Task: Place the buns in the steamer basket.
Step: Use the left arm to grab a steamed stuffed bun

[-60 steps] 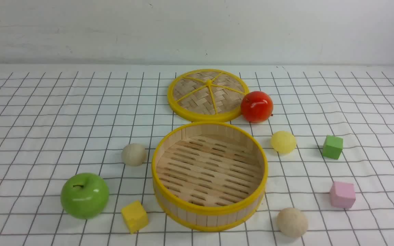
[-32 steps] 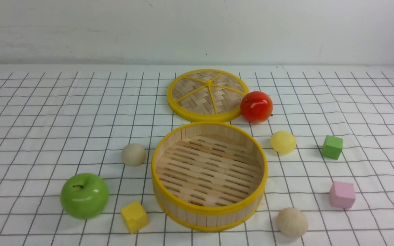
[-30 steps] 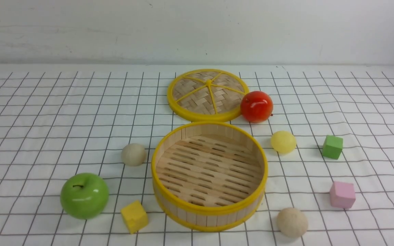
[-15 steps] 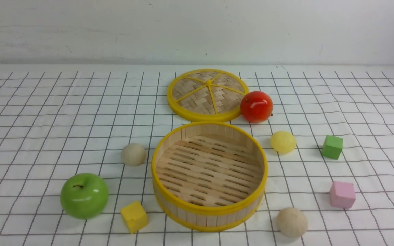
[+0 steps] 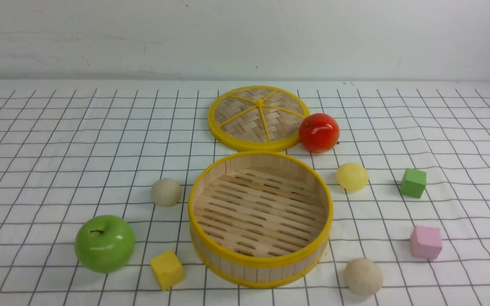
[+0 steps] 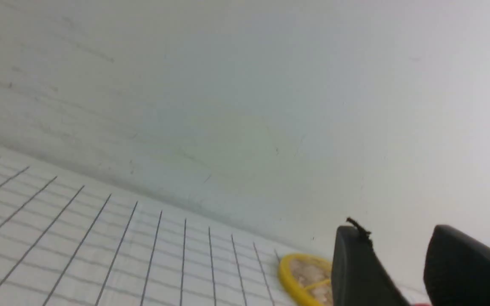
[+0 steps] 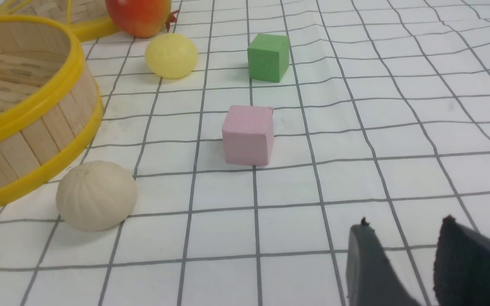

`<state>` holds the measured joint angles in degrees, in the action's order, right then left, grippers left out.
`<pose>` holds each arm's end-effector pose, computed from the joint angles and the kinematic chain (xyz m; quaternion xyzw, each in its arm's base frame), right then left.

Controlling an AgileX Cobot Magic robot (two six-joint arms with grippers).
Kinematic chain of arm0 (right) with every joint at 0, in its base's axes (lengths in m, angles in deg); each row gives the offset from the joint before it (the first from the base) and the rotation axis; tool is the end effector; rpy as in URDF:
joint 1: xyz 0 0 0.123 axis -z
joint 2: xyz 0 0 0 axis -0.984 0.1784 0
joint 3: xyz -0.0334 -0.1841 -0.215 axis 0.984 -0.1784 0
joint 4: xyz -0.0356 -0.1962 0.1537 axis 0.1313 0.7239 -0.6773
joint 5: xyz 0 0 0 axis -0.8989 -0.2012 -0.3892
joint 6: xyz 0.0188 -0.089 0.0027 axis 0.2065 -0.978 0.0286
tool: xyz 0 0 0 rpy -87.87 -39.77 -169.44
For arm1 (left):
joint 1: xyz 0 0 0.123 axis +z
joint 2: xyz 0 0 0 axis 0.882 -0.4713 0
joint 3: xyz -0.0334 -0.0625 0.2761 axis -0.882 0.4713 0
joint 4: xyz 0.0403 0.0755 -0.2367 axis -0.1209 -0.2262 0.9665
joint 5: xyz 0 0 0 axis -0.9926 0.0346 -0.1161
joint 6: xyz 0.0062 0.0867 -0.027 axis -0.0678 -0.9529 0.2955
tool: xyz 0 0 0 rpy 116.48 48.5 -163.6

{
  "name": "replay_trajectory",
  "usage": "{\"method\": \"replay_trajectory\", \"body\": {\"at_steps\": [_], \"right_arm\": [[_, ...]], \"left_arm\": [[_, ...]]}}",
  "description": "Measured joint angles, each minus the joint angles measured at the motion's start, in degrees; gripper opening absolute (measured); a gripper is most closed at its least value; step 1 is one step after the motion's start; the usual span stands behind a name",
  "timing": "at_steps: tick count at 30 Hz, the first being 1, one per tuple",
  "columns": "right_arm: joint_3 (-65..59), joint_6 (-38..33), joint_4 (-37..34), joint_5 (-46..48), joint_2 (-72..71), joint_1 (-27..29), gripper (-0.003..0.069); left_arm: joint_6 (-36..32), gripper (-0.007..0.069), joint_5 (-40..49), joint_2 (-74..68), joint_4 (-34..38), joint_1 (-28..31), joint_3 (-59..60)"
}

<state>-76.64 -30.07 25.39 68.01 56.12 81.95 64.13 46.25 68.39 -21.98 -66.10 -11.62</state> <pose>0.0521 0.0020 0.1728 0.0260 0.8071 0.0231 0.5895 0.0518 -0.0020 0.2300 -0.1066 0.5784 -0.1886 0.7864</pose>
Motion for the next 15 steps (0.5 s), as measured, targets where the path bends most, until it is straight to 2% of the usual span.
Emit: {"method": "replay_trajectory", "body": {"at_steps": [3,6,7,10,11,14,15], "right_arm": [[0.0,0.0,0.0,0.0,0.0,0.0,0.0239],[0.0,0.0,0.0,0.0,0.0,0.0,0.0239],[0.0,0.0,0.0,0.0,0.0,0.0,0.0239],[0.0,0.0,0.0,0.0,0.0,0.0,0.0239],[0.0,0.0,0.0,0.0,0.0,0.0,0.0239],[0.0,0.0,0.0,0.0,0.0,0.0,0.0239],[0.0,0.0,0.0,0.0,0.0,0.0,0.0239]], "left_arm": [[0.0,0.0238,0.9,0.0,0.0,0.0,-5.1],[-0.3,0.0238,8.1,-0.8,0.0,0.0,-17.2],[-0.3,0.0238,8.1,-0.9,0.0,0.0,-17.2],[-0.4,0.0238,21.3,-7.1,0.1,0.0,-30.5],[-0.4,0.0238,23.0,-7.5,0.1,0.0,-31.8],[-0.5,0.0238,37.7,-16.0,0.6,0.0,-39.2],[-0.5,0.0238,39.6,-17.8,0.6,0.0,-39.7]]}}
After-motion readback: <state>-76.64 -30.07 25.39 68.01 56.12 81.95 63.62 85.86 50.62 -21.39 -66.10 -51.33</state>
